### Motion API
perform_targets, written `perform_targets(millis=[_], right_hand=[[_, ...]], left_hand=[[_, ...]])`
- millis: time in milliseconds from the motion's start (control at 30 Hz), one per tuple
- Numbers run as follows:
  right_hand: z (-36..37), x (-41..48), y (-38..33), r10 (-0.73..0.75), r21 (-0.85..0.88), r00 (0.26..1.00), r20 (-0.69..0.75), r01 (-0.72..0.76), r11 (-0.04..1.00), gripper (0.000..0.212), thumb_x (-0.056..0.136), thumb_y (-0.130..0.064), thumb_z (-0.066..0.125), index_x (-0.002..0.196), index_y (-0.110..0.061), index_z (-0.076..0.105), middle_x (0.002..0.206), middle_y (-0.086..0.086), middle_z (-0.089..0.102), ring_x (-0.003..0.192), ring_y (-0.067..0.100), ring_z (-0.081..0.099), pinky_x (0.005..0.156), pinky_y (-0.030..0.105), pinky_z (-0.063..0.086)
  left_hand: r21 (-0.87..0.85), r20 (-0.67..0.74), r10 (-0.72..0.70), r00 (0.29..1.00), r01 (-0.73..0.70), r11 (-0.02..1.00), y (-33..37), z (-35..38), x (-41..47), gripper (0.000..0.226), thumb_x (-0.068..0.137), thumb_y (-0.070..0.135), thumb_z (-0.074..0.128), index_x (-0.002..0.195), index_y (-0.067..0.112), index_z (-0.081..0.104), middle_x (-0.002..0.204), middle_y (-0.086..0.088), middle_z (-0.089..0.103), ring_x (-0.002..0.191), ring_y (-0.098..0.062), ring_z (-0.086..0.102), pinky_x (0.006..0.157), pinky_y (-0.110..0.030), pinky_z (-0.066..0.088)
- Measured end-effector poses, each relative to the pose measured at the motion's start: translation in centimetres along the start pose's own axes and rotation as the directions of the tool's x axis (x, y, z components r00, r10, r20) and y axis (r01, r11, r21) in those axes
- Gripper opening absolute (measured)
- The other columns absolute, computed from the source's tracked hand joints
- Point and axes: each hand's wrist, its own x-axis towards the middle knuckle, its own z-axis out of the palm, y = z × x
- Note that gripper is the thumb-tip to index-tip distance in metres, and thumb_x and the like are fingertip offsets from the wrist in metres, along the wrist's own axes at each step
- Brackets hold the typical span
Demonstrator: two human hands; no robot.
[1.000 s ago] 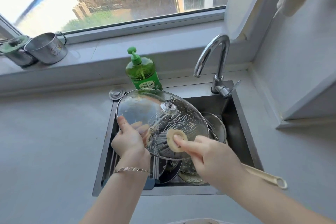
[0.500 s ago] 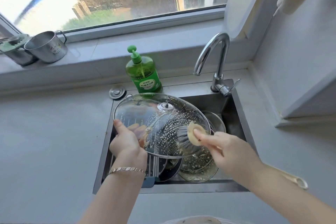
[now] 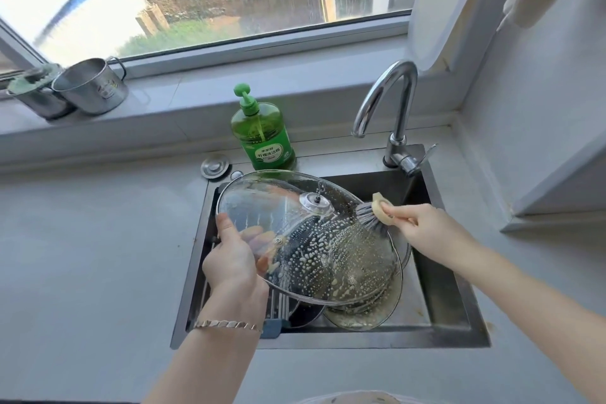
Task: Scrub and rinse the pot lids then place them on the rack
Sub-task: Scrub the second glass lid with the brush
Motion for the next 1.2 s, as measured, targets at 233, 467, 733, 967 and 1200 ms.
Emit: perform_targets(millis=[233, 467, 733, 967, 1200], right_hand=[[-0.3, 0.6, -0.3, -0.027, 0.082, 0.997, 0.066, 0.022, 0.996, 0.028, 0.095, -0.032, 0.048, 0.114, -0.05, 0.06, 0.072, -0.01, 0.068, 0.06, 0.014, 0.055, 0.061, 0.03, 0.042], [1.0, -0.9, -0.2, -0.084, 0.144, 0.991, 0.1, 0.069, 0.987, 0.036, 0.097, -0.023, 0.047, 0.112, -0.055, 0.051, 0.051, -0.014, 0.052, 0.046, 0.01, 0.031, 0.051, 0.027, 0.026], [-1.5, -0.5, 1.6, 0.172, 0.178, 0.984, -0.049, -0.161, 0.971, 0.046, 0.079, -0.035, 0.07, 0.117, -0.02, 0.048, 0.086, -0.008, 0.053, 0.08, 0.01, 0.051, 0.066, 0.027, 0.037], [-0.5, -0.2, -2.7, -0.047, 0.229, 0.987, 0.155, 0.01, 0.973, 0.026, 0.072, -0.043, 0.075, 0.083, -0.024, 0.062, 0.075, -0.008, 0.062, 0.072, 0.009, 0.057, 0.068, 0.026, 0.042], [-0.6, -0.8, -3.5, -0.078, 0.214, 0.94, 0.331, 0.006, 0.977, 0.038, 0.087, -0.036, 0.061, 0.056, -0.015, 0.058, 0.044, -0.007, 0.054, 0.039, 0.004, 0.044, 0.045, 0.013, 0.036]], left_hand=[[0.005, 0.045, 0.018, 0.999, -0.018, 1.0, 0.4, -0.1, -0.1, 0.052, 0.095, 0.047, 0.043, 0.07, 0.004, 0.059, 0.042, -0.001, 0.061, 0.031, -0.011, 0.05, 0.048, -0.026, 0.042], [0.038, 0.112, 0.028, 0.993, -0.033, 0.999, 0.7, -0.4, 0.4, 0.049, 0.094, 0.045, 0.046, 0.072, 0.003, 0.058, 0.041, -0.001, 0.06, 0.029, -0.008, 0.047, 0.034, -0.014, 0.038], [0.186, 0.279, 0.031, 0.96, -0.086, 0.979, 1.1, -1.0, 2.2, 0.053, 0.096, 0.042, 0.043, 0.072, -0.002, 0.061, 0.042, -0.006, 0.06, 0.028, -0.01, 0.046, 0.031, -0.012, 0.034], [0.32, 0.419, -0.09, 0.904, -0.054, 0.946, 1.7, 0.1, 2.4, 0.054, 0.095, 0.043, 0.045, 0.067, 0.0, 0.061, 0.047, -0.011, 0.061, 0.029, -0.012, 0.049, 0.031, -0.013, 0.036], [0.426, 0.427, -0.218, 0.877, 0.018, 0.905, 2.4, 0.2, 3.7, 0.049, 0.093, 0.042, 0.05, 0.067, 0.002, 0.062, 0.047, -0.007, 0.063, 0.032, -0.013, 0.055, 0.032, -0.015, 0.042]])
